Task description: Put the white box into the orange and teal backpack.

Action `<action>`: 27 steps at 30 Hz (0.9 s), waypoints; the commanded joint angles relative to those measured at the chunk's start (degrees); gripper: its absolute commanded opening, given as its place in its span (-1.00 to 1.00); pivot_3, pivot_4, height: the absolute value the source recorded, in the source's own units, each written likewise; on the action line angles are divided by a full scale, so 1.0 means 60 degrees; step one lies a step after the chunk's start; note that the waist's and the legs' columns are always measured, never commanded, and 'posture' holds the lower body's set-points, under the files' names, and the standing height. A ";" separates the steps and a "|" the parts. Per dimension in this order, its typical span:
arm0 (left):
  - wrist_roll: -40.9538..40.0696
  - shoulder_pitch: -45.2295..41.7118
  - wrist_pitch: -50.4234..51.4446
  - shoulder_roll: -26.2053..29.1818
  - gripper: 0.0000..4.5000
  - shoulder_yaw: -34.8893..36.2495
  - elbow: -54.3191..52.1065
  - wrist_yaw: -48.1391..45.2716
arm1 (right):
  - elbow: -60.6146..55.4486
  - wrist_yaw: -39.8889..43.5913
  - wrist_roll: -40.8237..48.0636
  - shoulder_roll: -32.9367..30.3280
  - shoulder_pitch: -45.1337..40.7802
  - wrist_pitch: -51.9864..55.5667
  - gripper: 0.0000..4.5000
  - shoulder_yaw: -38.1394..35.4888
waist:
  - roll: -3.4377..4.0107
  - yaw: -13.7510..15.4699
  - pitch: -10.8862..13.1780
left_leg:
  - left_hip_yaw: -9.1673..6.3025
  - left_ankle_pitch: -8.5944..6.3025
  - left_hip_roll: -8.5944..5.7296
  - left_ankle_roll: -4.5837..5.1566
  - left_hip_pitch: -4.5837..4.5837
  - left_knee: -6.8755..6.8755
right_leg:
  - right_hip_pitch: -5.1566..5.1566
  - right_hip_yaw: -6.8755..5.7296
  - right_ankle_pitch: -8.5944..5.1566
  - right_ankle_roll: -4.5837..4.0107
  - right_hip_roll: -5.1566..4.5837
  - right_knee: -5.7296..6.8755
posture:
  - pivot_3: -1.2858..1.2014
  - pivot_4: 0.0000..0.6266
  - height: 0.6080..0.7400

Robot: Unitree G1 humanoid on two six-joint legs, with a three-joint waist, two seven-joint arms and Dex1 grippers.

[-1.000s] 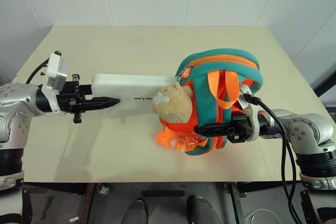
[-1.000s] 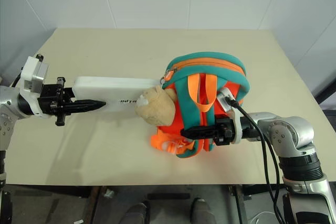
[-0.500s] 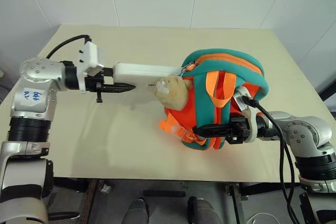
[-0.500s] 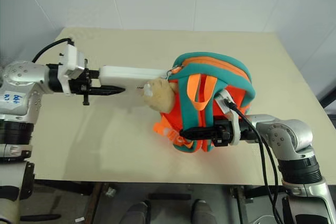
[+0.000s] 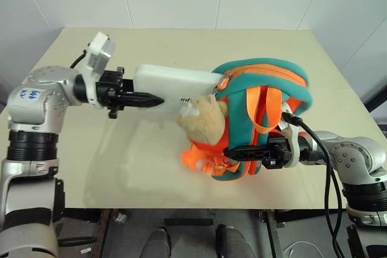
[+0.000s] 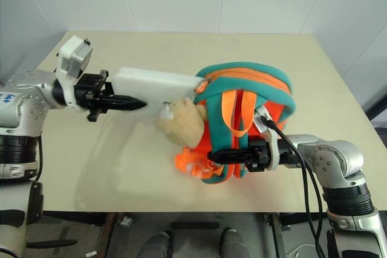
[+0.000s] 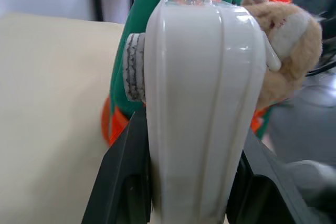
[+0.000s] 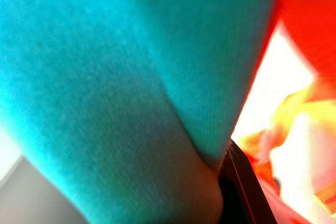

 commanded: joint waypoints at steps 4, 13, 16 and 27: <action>0.0180 -0.0080 -0.0567 0.0691 -0.45 0.0313 0.0399 -0.0608 | -0.0467 0.0602 0.0484 -0.0458 -0.0206 0.0226 -0.99 -0.0065 | 0.0000 -0.0018 0.0000 | 0.0000 -0.0001 0.0000 0.0000 0.0005 0.0003 | 0.0002 0.0000 -0.0003 -0.0004 0.0000 -0.0002 | 0.03 -0.52 1.00; 0.2294 -0.0897 -0.2768 -0.1800 -0.45 -0.1289 0.0794 0.1324 | -0.0325 0.0673 0.0254 -0.0364 -0.0433 0.0034 -0.99 0.0182 | -0.0001 0.0272 -0.0001 | -0.0002 0.0002 -0.0002 -0.0003 0.0002 0.0029 | 0.0014 -0.0001 0.0010 -0.0002 0.0000 -0.0006 | 0.03 -0.52 1.00; 0.2458 -0.1264 -0.2658 -0.2592 -0.45 -0.1581 0.0817 0.1657 | -0.0319 0.0663 0.0210 -0.0351 -0.0455 -0.0032 -0.99 0.0249 | -0.0001 0.0264 -0.0001 | -0.0004 0.0002 -0.0007 -0.0002 -0.0002 0.0032 | 0.0016 0.0005 0.0014 0.0006 0.0000 -0.0010 | 0.03 -0.52 1.00; 0.3423 -0.2388 -0.3157 -0.4185 -0.45 -0.2735 0.2354 0.1346 | -0.0434 0.0428 0.0052 -0.0063 -0.0303 -0.0361 -0.99 0.0305 | 0.0000 0.0230 -0.0001 | -0.0003 0.0001 -0.0007 0.0000 -0.0002 0.0031 | 0.0013 0.0007 0.0015 0.0011 0.0002 -0.0011 | 0.03 -0.52 1.00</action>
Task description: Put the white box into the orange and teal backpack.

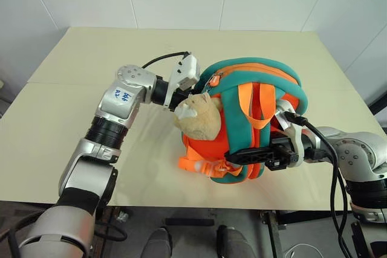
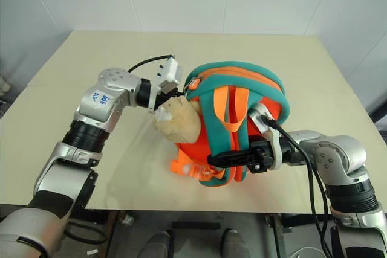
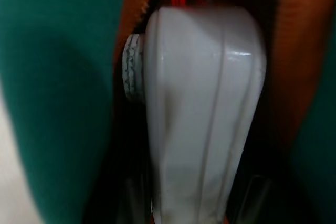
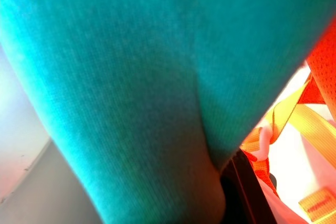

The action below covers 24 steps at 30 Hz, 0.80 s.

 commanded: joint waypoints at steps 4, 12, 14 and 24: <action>0.0105 -0.0456 -0.0559 -0.0344 -0.45 0.0296 0.0593 0.0010 | -0.0373 -0.0145 0.0133 0.0170 0.0076 -0.0199 -0.99 -0.0069 | 0.0000 0.0000 0.0000 | -0.0001 0.0000 -0.0001 0.0000 0.0000 0.0001 | 0.0000 0.0000 0.0001 0.0001 0.0000 0.0000 | 0.03 -0.52 1.00; -0.0030 -0.0143 -0.0876 0.0411 0.64 0.1038 0.0320 0.0114 | -0.0419 -0.0305 0.0158 0.0193 0.0187 -0.0275 -0.99 -0.0125 | 0.0001 -0.0035 0.0000 | -0.0001 0.0001 0.0000 -0.0001 0.0001 0.0000 | -0.0002 0.0001 0.0002 0.0003 0.0000 0.0007 | 0.03 -0.52 1.00; -0.0368 0.0170 -0.0993 0.0998 0.88 0.1378 -0.0126 -0.0491 | -0.0378 -0.0311 0.0117 0.0166 0.0183 -0.0320 -0.99 -0.0104 | 0.0001 -0.0037 0.0000 | -0.0001 0.0001 0.0000 -0.0002 0.0004 0.0000 | -0.0002 0.0001 0.0002 0.0003 0.0000 0.0010 | 0.03 -0.52 1.00; -0.1166 0.1716 -0.0665 0.3367 0.88 0.2379 -0.1912 -0.1675 | 0.0057 -0.0188 -0.0338 0.0180 -0.0012 -0.0554 -0.99 0.0106 | 0.0004 -0.0051 0.0001 | 0.0000 0.0001 0.0001 -0.0002 0.0003 -0.0006 | -0.0002 0.0004 -0.0001 -0.0002 0.0000 0.0008 | 0.03 -0.52 1.00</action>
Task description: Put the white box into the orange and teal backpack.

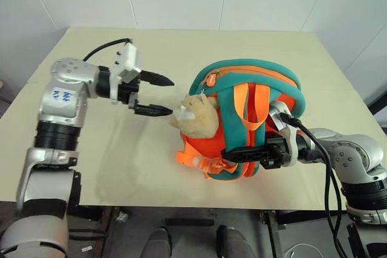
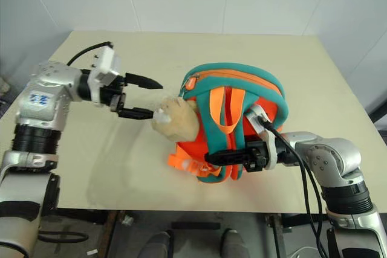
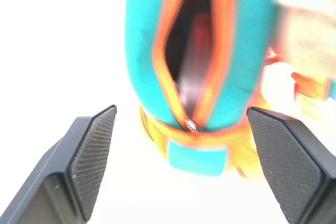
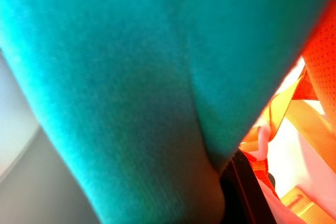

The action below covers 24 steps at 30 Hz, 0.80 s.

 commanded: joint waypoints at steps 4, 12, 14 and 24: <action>-0.1281 0.0931 0.1028 0.0139 0.88 0.0904 -0.2375 0.0505 | 0.0130 0.0280 -0.0209 0.0006 -0.0198 -0.0284 -0.99 0.0167 | 0.0000 0.0062 0.0000 | -0.0002 0.0000 0.0000 0.0000 0.0000 0.0002 | 0.0002 0.0000 0.0000 -0.0001 0.0000 0.0002 | 0.03 -0.52 1.00; -0.2240 0.1165 0.2223 -0.0557 0.88 0.0804 -0.3887 0.1415 | 0.0403 0.0213 -0.0132 0.0212 -0.0371 -0.0289 -0.99 0.0110 | -0.0001 0.0046 0.0000 | -0.0003 0.0004 0.0000 0.0002 0.0008 0.0007 | 0.0005 0.0008 0.0001 0.0000 0.0004 0.0017 | 0.03 -0.52 1.00; -0.2318 0.1290 0.2346 -0.0637 0.88 0.0611 -0.4151 0.1395 | 0.0415 0.0247 -0.0167 0.0182 -0.0362 -0.0311 -0.99 0.0118 | 0.0000 0.0019 0.0000 | -0.0003 0.0005 0.0000 0.0001 0.0010 0.0007 | 0.0004 0.0012 0.0001 0.0000 0.0006 0.0019 | 0.03 -0.52 1.00; -0.2561 0.1353 0.2500 -0.0784 0.88 0.0468 -0.4558 0.1387 | 0.0338 0.0174 -0.0212 0.0142 -0.0221 -0.0352 -0.99 0.0073 | 0.0000 0.0037 0.0000 | -0.0002 0.0005 0.0000 0.0001 0.0011 0.0009 | 0.0004 0.0018 0.0002 0.0000 0.0009 0.0019 | 0.03 -0.52 1.00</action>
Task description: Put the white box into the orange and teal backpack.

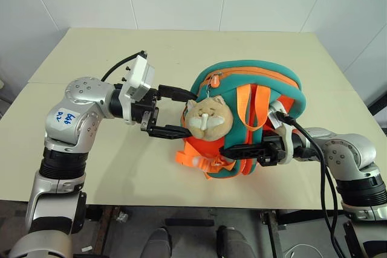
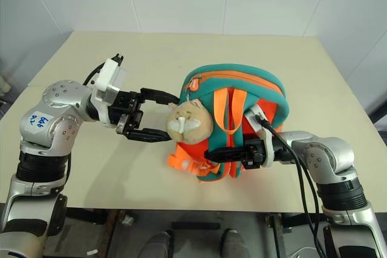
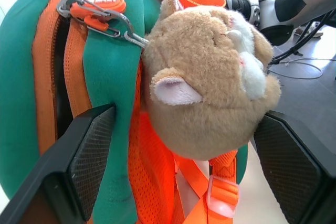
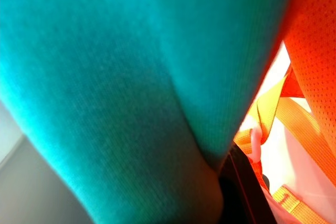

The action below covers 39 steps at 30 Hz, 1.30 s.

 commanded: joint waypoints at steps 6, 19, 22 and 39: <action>-0.0832 0.0114 0.0428 0.0239 0.88 0.0343 -0.1269 0.0253 | -0.0134 0.0002 -0.0026 -0.0006 0.0026 -0.0149 -0.99 -0.0143 | 0.0000 0.0004 0.0000 | 0.0000 0.0000 0.0000 0.0000 -0.0003 0.0000 | 0.0001 0.0002 0.0000 0.0001 0.0000 -0.0007 | 0.03 -0.52 1.00; -0.1049 0.0914 0.0502 0.0857 0.88 0.0613 -0.1907 0.0676 | -0.0028 0.0105 -0.0200 -0.0021 -0.0081 -0.0186 -0.99 -0.0109 | 0.0000 -0.0015 0.0000 | 0.0002 0.0000 0.0000 0.0000 0.0001 -0.0002 | 0.0000 0.0010 0.0002 0.0000 0.0005 -0.0008 | 0.03 -0.52 1.00; -0.0757 0.1023 0.0158 0.0700 0.88 0.0339 -0.1802 0.0767 | -0.0026 0.0128 -0.0230 -0.0026 -0.0090 -0.0203 -0.99 -0.0081 | 0.0000 -0.0013 0.0000 | 0.0002 0.0000 0.0000 0.0000 0.0001 -0.0002 | 0.0000 0.0011 0.0002 -0.0001 0.0005 -0.0010 | 0.03 -0.52 1.00; 0.0277 0.0865 -0.1243 0.0104 -0.35 -0.0133 -0.0753 0.1187 | -0.0135 -0.0056 -0.0206 0.0012 0.0012 -0.0210 -0.99 -0.0166 | 0.0000 -0.0001 0.0000 | 0.0005 0.0000 0.0000 0.0001 0.0001 0.0000 | 0.0000 0.0016 0.0008 0.0000 0.0007 -0.0012 | 0.03 -0.52 1.00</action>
